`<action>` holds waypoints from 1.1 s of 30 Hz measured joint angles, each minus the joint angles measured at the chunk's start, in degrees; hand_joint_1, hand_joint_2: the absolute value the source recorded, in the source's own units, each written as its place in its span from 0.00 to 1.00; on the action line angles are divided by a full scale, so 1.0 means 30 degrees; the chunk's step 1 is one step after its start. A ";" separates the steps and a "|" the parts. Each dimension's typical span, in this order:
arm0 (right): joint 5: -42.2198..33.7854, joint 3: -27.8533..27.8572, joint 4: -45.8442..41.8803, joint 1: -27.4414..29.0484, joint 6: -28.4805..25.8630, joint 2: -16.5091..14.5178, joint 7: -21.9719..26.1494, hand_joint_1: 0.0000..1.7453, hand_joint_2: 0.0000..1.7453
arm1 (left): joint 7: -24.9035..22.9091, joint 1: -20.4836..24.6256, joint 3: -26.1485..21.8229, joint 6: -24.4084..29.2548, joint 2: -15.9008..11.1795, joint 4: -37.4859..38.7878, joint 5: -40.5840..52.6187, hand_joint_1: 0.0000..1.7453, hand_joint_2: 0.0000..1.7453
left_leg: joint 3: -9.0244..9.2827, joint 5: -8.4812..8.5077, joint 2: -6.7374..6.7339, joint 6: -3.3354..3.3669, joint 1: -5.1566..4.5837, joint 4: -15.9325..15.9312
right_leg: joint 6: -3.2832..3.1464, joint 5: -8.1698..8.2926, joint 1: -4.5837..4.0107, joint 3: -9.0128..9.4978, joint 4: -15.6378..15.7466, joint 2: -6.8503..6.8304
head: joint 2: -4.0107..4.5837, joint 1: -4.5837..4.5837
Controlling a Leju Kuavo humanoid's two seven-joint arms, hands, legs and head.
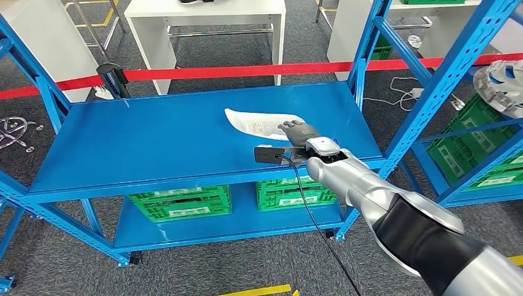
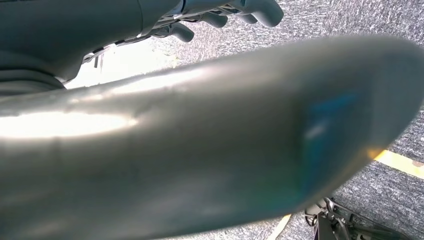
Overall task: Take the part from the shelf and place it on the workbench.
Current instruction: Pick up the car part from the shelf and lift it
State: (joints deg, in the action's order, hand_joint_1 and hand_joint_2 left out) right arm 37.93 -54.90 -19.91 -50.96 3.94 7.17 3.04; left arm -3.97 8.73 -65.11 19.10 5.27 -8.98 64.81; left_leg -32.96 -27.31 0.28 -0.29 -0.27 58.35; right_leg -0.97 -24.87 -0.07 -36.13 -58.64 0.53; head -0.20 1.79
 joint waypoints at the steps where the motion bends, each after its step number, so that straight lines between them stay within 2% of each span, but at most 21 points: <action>1: -0.0013 0.0000 0.0022 0.0055 0.0044 -0.0035 -0.0042 0.26 1.00 | 0.0027 -0.0001 0.0000 0.0000 -0.0005 0.0000 0.0000 0.00 0.00 | 0.0000 0.0000 0.0000 0.0000 0.0000 0.0000 | 0.0000 0.0000 0.0000 0.0000 0.0000 0.0000 | 0.0000 0.0000; 4: -0.0018 0.0004 0.0066 0.0233 0.0118 -0.0148 -0.0235 1.00 1.00 | 0.0102 0.0003 0.0000 0.0000 -0.0015 -0.0002 0.0020 0.00 0.00 | 0.0004 0.0000 -0.0004 0.0000 0.0000 0.0000 | 0.0000 0.0000 0.0000 0.0000 0.0000 0.0004 | 0.0000 -0.0002; 30: 0.0668 0.0969 0.0350 0.0568 -0.1911 -0.0239 -0.1315 1.00 1.00 | 0.0264 -0.0159 -0.0126 0.0000 -0.0022 0.0000 0.0035 0.00 0.00 | 0.0118 -0.0028 -0.0033 0.0038 -0.0022 0.0010 | 0.0029 -0.0010 -0.0004 0.0126 0.0010 0.0030 | 0.0000 0.0000; 33: 0.0681 0.0993 0.0350 0.0565 -0.2013 -0.0242 -0.1262 1.00 1.00 | 0.0409 -0.0167 -0.0142 0.0000 -0.0022 0.0000 0.0018 0.00 0.75 | 0.0120 -0.0030 -0.0031 0.0042 -0.0023 0.0010 | 0.0030 -0.0010 -0.0004 0.0132 0.0011 0.0027 | 0.0000 0.0000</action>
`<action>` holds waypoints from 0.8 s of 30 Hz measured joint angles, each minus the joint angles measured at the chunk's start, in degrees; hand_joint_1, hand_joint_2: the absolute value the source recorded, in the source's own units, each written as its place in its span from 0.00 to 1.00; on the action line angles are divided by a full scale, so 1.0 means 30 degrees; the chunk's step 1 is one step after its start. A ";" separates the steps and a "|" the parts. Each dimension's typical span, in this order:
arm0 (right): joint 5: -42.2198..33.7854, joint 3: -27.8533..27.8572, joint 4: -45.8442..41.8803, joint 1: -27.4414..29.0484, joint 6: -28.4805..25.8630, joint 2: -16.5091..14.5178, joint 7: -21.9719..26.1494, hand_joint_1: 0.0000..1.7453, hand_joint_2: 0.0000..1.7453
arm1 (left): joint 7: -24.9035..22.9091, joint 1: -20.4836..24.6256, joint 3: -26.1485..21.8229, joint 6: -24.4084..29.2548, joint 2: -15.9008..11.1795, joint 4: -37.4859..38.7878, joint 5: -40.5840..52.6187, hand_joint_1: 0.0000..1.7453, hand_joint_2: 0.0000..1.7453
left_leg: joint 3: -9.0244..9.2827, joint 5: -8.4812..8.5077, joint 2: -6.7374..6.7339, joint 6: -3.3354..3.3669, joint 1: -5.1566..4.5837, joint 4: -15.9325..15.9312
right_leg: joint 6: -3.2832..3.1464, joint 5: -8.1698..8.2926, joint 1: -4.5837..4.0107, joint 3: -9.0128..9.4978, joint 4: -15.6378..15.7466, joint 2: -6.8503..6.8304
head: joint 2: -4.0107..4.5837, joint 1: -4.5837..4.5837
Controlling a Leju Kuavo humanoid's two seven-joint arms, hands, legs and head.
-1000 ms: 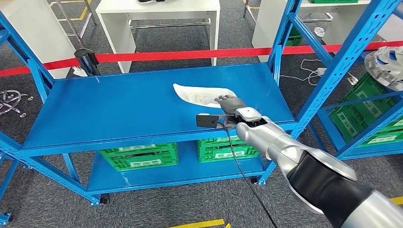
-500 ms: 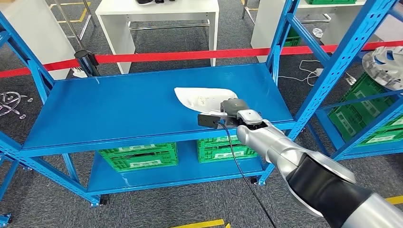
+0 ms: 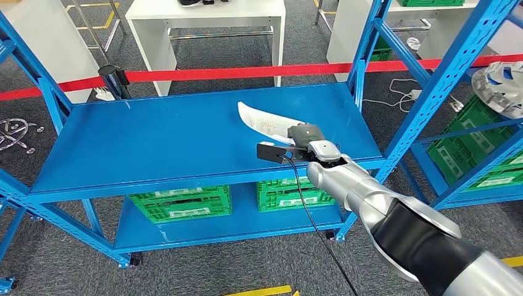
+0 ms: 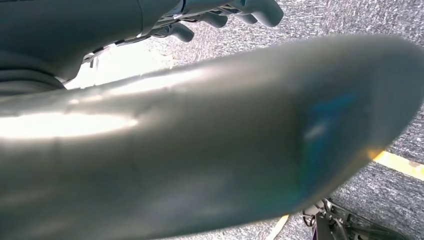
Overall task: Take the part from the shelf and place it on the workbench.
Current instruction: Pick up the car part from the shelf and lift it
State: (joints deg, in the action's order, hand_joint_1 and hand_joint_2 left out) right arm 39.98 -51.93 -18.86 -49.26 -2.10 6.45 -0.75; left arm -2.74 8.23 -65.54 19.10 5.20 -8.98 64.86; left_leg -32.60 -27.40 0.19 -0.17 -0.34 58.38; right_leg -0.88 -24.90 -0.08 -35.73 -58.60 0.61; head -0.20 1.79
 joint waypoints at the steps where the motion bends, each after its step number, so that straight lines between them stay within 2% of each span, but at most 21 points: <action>1: -0.0016 0.0018 0.0000 -0.0001 -0.0078 0.0000 0.0024 1.00 1.00 | 0.0102 -0.0004 -0.0004 0.0000 0.0000 0.0000 -0.0023 0.00 1.00 | 0.0001 0.0000 0.0002 0.0000 0.0000 0.0000 | 0.0000 0.0000 0.0000 0.0002 0.0000 -0.0002 | 0.0000 0.0000; 8: -0.0238 0.0519 -0.0056 0.0000 -0.1728 -0.0067 0.0868 1.00 1.00 | 0.0802 -0.0222 -0.0301 0.0000 -0.0015 -0.0027 -0.0585 0.00 1.00 | -0.0005 -0.0006 0.0002 0.0009 0.0000 -0.0001 | 0.0000 0.0000 0.0005 0.0008 0.0000 -0.0023 | 0.0000 0.0000; 13: -0.0565 0.0967 -0.0828 -0.0326 -0.3124 -0.0668 0.2297 1.00 1.00 | 0.1081 -0.0463 -0.0605 0.0000 -0.0015 -0.0047 -0.0840 0.00 1.00 | -0.0013 -0.0004 -0.0012 0.0003 0.0006 -0.0003 | -0.0004 0.0003 0.0015 -0.0014 -0.0002 0.0003 | 0.0000 -0.0004; 17: -0.0966 0.1663 -0.3117 -0.0601 -0.4721 -0.1295 0.3445 1.00 1.00 | 0.1086 -0.0484 -0.0752 0.0000 -0.0015 -0.0051 -0.0671 0.00 1.00 | -0.0011 0.0007 -0.0001 -0.0013 0.0028 -0.0011 | -0.0017 -0.0005 -0.0006 -0.0017 -0.0004 0.0000 | 0.0000 -0.0002; 21: -0.0734 0.2224 -0.7027 -0.0211 -0.4439 -0.1561 0.2422 1.00 1.00 | 0.1026 -0.0559 -0.0754 0.0000 -0.0015 -0.0051 -0.0423 0.00 1.00 | -0.0009 0.0000 0.0023 -0.0031 0.0042 -0.0014 | -0.0041 -0.0024 -0.0022 -0.0018 -0.0004 -0.0017 | 0.0000 -0.0004; 24: -0.0689 0.2463 -0.8922 0.0090 -0.4302 -0.1603 0.2250 1.00 1.00 | 0.1030 -0.0609 -0.0754 0.0000 -0.0015 -0.0051 -0.0394 0.00 1.00 | -0.0010 -0.0004 0.0032 -0.0035 0.0039 -0.0014 | -0.0047 -0.0033 -0.0026 -0.0015 -0.0004 -0.0023 | 0.0000 -0.0002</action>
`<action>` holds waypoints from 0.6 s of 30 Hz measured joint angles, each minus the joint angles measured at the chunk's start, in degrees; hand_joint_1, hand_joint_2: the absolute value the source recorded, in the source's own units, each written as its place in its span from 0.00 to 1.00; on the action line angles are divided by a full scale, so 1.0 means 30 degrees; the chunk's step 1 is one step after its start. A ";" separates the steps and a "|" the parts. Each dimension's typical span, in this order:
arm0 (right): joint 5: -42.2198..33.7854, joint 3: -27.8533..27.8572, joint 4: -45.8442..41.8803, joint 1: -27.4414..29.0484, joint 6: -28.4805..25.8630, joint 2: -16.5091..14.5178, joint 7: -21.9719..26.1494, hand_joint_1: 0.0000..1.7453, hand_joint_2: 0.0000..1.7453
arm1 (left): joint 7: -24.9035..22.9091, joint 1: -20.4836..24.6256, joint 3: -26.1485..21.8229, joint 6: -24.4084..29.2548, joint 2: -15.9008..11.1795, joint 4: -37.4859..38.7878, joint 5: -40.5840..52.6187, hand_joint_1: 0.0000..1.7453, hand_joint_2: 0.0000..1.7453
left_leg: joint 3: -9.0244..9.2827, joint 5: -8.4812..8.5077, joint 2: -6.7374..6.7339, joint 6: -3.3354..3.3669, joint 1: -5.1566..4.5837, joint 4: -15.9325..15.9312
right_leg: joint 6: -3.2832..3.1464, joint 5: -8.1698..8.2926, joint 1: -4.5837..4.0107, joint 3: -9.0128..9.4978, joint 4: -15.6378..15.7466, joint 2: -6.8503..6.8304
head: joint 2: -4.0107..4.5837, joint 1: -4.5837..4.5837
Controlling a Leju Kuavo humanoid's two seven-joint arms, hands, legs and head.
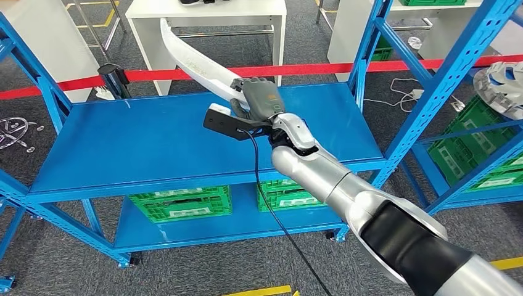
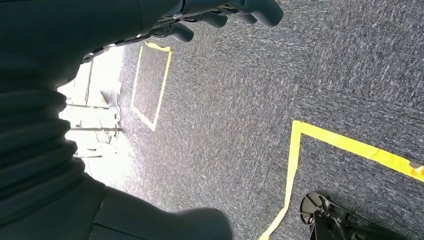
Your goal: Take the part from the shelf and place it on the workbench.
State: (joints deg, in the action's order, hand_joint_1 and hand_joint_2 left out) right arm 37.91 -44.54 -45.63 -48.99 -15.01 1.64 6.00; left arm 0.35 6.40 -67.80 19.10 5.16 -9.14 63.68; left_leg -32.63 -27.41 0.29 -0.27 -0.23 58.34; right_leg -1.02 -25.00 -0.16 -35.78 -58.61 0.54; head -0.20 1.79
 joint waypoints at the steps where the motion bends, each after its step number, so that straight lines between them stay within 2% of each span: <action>1: 0.0000 0.0078 -0.0405 0.0082 -0.0025 0.0000 0.0100 1.00 1.00 | 0.0002 -0.0019 0.0000 0.0000 0.0000 0.0000 0.0002 0.00 1.00 | -0.0001 0.0000 0.0003 0.0000 -0.0002 0.0000 | -0.0002 -0.0002 -0.0001 0.0002 0.0000 -0.0002 | 0.0000 0.0002; 5: -0.0054 0.0322 -0.2481 0.0561 0.0210 -0.0016 0.1354 1.00 1.00 | 0.0087 -0.0087 -0.0051 0.0000 0.0000 -0.0011 -0.0102 0.00 1.00 | -0.0007 -0.0012 -0.0008 -0.0008 -0.0011 0.0001 | -0.0001 0.0000 0.0012 0.0000 0.0001 0.0010 | 0.0000 0.0005; 9: -0.0939 0.0075 -0.5847 0.0759 0.2411 -0.0248 0.1366 1.00 1.00 | -0.0100 -0.0089 -0.0288 0.0000 0.0000 -0.0049 -0.0373 0.00 1.00 | 0.0001 -0.0023 -0.0018 -0.0020 -0.0007 0.0001 | -0.0006 -0.0004 0.0018 -0.0008 0.0002 0.0026 | 0.0000 0.0000; 13: -0.1769 -0.0545 -0.8418 0.0982 0.3971 -0.0461 0.1424 1.00 1.00 | -0.0672 -0.0104 -0.0594 0.0000 -0.0031 -0.0080 -0.0597 0.00 1.00 | -0.0018 -0.0068 0.0003 0.0141 -0.0116 0.0098 | 0.0121 0.0054 0.0062 0.0041 0.0087 -0.0022 | 0.0000 -0.0005; 15: -0.1787 -0.0798 -0.9442 0.1216 0.4248 -0.0472 0.1519 1.00 1.00 | -0.1057 -0.0105 -0.0752 0.0000 -0.0024 -0.0095 -0.0714 0.00 1.00 | 0.0050 0.0133 -0.0013 0.0243 -0.0014 -0.0099 | 0.0221 0.0023 0.0029 0.0048 0.0038 -0.0034 | 0.0000 -0.0002; 16: -0.1750 -0.0908 -0.9866 0.1314 0.4381 -0.0470 0.1535 1.00 1.00 | -0.1214 -0.0098 -0.0835 0.0000 -0.0018 -0.0098 -0.0769 0.00 1.00 | 0.0082 0.0265 -0.0045 0.0317 0.0052 -0.0234 | 0.0289 -0.0241 0.0020 -0.0052 -0.0224 -0.0037 | 0.0000 0.0031; 18: -0.1665 -0.1093 -1.0463 0.1471 0.4641 -0.0464 0.1541 1.00 1.00 | -0.1426 -0.0086 -0.0987 0.0000 -0.0007 -0.0102 -0.0894 0.00 1.00 | 0.0071 0.0442 -0.0148 0.0430 0.0148 -0.0408 | 0.0430 -0.1426 0.0067 -0.0690 -0.1844 -0.0051 | 0.0000 0.0115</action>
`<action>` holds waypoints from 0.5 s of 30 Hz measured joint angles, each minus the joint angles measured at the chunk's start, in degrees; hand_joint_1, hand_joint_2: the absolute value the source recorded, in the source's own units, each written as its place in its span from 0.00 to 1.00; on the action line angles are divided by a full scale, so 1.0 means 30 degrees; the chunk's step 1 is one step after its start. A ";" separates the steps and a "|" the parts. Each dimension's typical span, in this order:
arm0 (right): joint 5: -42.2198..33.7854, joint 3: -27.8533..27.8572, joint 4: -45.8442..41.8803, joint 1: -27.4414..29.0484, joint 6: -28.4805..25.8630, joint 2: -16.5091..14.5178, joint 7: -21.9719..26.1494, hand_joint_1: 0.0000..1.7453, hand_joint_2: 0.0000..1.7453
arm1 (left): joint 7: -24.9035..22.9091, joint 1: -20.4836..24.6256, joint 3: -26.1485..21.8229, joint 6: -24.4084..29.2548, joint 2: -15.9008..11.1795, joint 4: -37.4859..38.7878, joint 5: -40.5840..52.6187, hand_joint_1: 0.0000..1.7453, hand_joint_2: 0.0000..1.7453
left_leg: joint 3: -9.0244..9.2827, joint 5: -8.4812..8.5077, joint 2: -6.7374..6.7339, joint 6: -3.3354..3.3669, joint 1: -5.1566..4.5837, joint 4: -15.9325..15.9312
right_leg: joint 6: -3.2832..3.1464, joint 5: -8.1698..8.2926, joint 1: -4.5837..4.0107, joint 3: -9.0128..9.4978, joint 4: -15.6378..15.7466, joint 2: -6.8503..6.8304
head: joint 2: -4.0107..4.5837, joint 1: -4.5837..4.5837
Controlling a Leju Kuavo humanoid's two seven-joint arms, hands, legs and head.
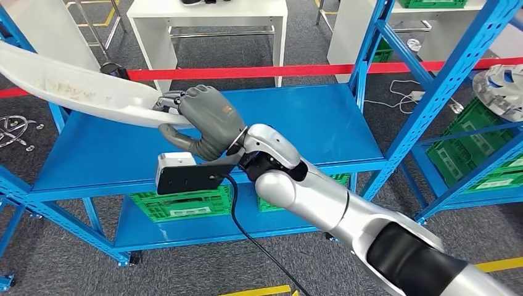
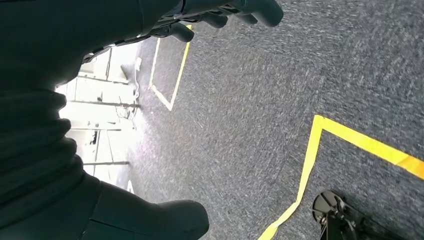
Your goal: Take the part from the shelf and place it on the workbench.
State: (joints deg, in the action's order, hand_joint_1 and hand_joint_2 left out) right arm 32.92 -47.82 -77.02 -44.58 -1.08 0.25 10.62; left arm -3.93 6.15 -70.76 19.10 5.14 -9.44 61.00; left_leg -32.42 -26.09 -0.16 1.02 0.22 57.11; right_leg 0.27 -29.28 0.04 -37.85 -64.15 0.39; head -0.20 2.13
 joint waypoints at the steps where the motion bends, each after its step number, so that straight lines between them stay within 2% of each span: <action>1: 0.0038 -0.0076 -0.0193 0.0084 0.0120 0.0005 -0.0014 1.00 1.00 | -0.0053 -0.0003 -0.0073 0.0000 0.0000 0.0000 -0.0053 0.00 1.00 | -0.0064 0.0031 -0.0034 0.0026 0.0009 0.0011 | 0.0076 -0.0736 0.0048 -0.0508 -0.1290 -0.0004 | 0.0000 0.0044; 2: 0.0065 -0.0131 -0.0334 0.0190 0.0233 0.0013 -0.0040 1.00 1.00 | -0.0091 -0.0009 -0.0136 0.0000 0.0000 0.0000 -0.0093 0.00 1.00 | -0.0142 0.0050 -0.0061 0.0010 0.0017 0.0047 | 0.0145 -0.1294 0.0109 -0.0969 -0.2523 -0.0007 | 0.0000 0.0053; 3: 0.0093 -0.0171 -0.0452 0.0302 0.0342 0.0022 -0.0069 1.00 1.00 | -0.0109 -0.0014 -0.0195 0.0000 0.0000 0.0000 -0.0118 0.00 1.00 | -0.0232 0.0077 -0.0078 -0.0025 0.0035 0.0102 | 0.0214 -0.1532 0.0174 -0.1201 -0.3297 -0.0013 | 0.0000 0.0055; 4: 0.0122 -0.0204 -0.0554 0.0391 0.0426 0.0029 -0.0095 1.00 1.00 | -0.0118 -0.0015 -0.0246 0.0000 0.0004 0.0000 -0.0129 0.00 1.00 | -0.0333 0.0106 -0.0085 -0.0079 0.0067 0.0173 | 0.0276 -0.1423 0.0239 -0.1097 -0.3376 -0.0023 | 0.0000 0.0055; 5: 0.0153 -0.0233 -0.0658 0.0442 0.0488 0.0031 -0.0109 1.00 1.00 | -0.0122 -0.0014 -0.0282 0.0000 0.0011 0.0000 -0.0133 0.00 1.00 | -0.0442 0.0130 -0.0085 -0.0147 0.0116 0.0267 | 0.0336 -0.1016 0.0303 -0.0605 -0.2682 -0.0039 | 0.0000 0.0055; 7: 0.0218 -0.0271 -0.0870 0.0478 0.0542 0.0031 -0.0113 1.00 1.00 | -0.0133 -0.0010 -0.0322 0.0000 0.0026 -0.0005 -0.0137 0.00 1.00 | -0.0688 0.0150 -0.0065 -0.0355 0.0212 0.0516 | 0.0379 -0.0163 0.0365 0.0947 -0.0193 -0.0046 | 0.0000 0.0078; 8: 0.0259 -0.0278 -0.0974 0.0503 0.0559 0.0037 -0.0117 1.00 1.00 | -0.0135 -0.0009 -0.0328 0.0000 0.0029 -0.0011 -0.0135 0.00 1.00 | -0.0781 0.0162 -0.0039 -0.0495 0.0237 0.0621 | 0.0280 0.0124 0.0340 0.1446 0.0674 -0.0011 | 0.0000 0.0099; 9: 0.0323 -0.0278 -0.1048 0.0529 0.0582 0.0058 -0.0124 1.00 1.00 | -0.0133 -0.0009 -0.0335 0.0000 0.0031 -0.0016 -0.0131 0.00 1.00 | -0.0855 0.0187 -0.0008 -0.0651 0.0235 0.0709 | 0.0132 0.0185 0.0306 0.1705 0.1199 0.0033 | 0.0000 0.0124; 12: 0.0647 -0.0280 -0.1172 0.0647 0.0712 0.0128 -0.0107 1.00 1.00 | -0.0096 -0.0018 -0.0362 0.0000 0.0042 -0.0022 -0.0080 0.00 1.00 | -0.1002 0.0344 0.0046 -0.1132 0.0266 0.0733 | -0.0441 0.0306 0.0247 0.1529 0.1397 0.0096 | 0.0000 0.0116; 13: 0.0789 -0.0280 -0.1203 0.0710 0.0746 0.0137 -0.0087 1.00 1.00 | -0.0080 -0.0025 -0.0375 0.0000 0.0044 -0.0020 -0.0058 0.00 1.00 | -0.1135 0.0133 0.0044 -0.1255 0.0302 0.0919 | -0.0623 0.0443 0.0254 0.1438 0.1422 0.0083 | 0.0000 0.0080; 14: 0.0938 -0.0280 -0.1229 0.0782 0.0763 0.0153 -0.0075 1.00 1.00 | -0.0065 -0.0031 -0.0388 0.0000 0.0042 -0.0020 -0.0040 0.00 1.00 | -0.1361 -0.0331 0.0043 -0.1339 0.0330 0.1414 | -0.0787 0.0584 0.0272 0.1338 0.1473 0.0065 | 0.0000 0.0031; 15: 0.1071 -0.0278 -0.1249 0.0870 0.0766 0.0173 -0.0066 1.00 1.00 | -0.0049 -0.0031 -0.0399 0.0000 0.0036 -0.0020 -0.0024 0.00 1.00 | -0.1701 -0.1045 0.0041 -0.1402 0.0351 0.2298 | -0.0911 0.0725 0.0279 0.1212 0.1502 0.0046 | 0.0000 -0.0048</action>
State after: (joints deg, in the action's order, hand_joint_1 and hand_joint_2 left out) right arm 36.13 -48.65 -80.76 -41.97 1.22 0.77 10.43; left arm -4.08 6.05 -71.96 19.10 5.25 -9.50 60.93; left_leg -37.52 -29.22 -0.04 -3.19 1.27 64.00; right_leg -2.46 -27.11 0.88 -34.21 -59.64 0.52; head -0.20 1.99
